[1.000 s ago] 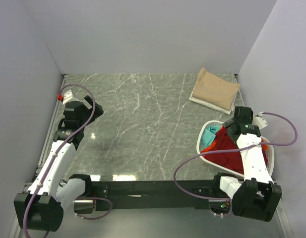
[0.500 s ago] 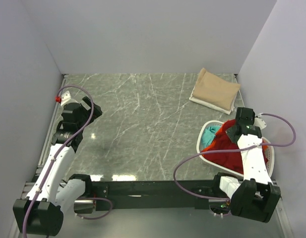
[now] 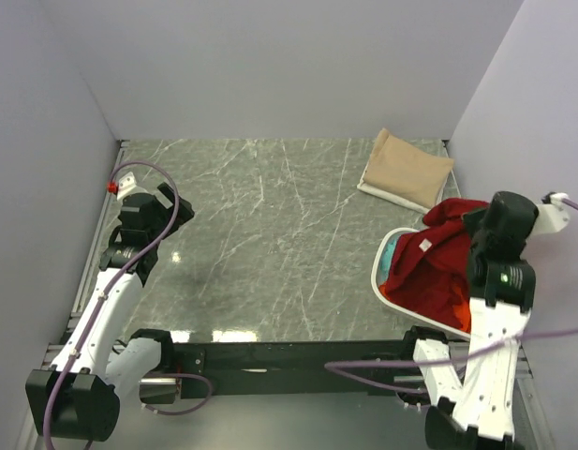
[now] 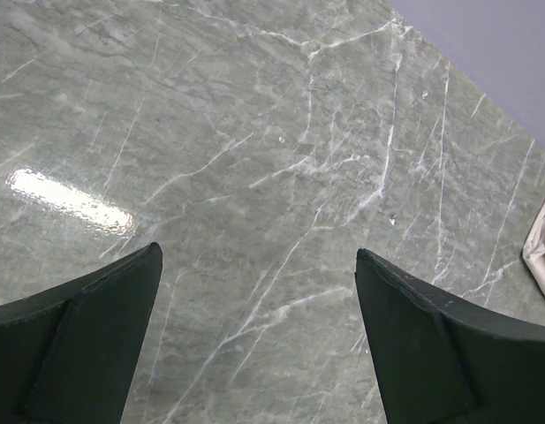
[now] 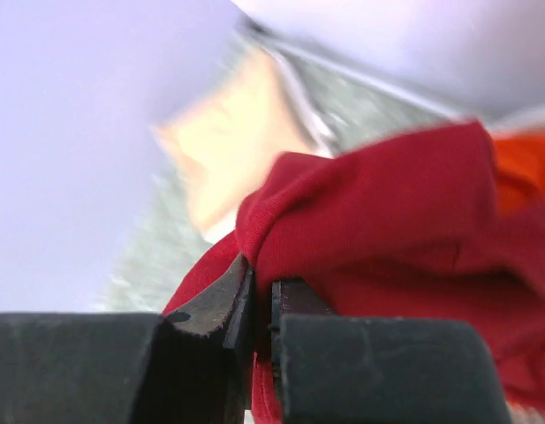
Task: Fold and stack the t-shirts
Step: Grab the tshirt from the pile, then move the tshirt to the center of the board, then flatten the tshirt out
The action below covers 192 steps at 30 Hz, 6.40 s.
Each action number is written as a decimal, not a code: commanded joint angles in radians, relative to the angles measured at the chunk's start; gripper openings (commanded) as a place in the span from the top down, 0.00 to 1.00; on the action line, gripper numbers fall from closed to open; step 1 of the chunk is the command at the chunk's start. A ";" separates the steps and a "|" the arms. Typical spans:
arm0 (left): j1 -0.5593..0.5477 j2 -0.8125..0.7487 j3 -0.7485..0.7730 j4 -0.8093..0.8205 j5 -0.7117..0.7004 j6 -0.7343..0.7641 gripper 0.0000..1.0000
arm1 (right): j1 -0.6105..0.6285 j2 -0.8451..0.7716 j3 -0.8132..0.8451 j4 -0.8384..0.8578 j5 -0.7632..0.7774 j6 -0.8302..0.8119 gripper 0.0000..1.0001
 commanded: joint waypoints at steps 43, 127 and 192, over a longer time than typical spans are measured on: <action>-0.178 -0.009 -0.038 -0.008 -0.045 0.008 0.06 | 0.738 0.946 0.274 0.319 -0.396 -0.078 0.33; -0.342 0.826 0.389 0.127 0.134 -0.027 1.00 | 0.901 1.153 0.079 0.484 -0.641 -0.056 0.79; 0.050 0.544 0.246 -0.194 0.051 -0.090 0.24 | 0.701 1.220 0.480 0.200 -0.485 -0.325 0.46</action>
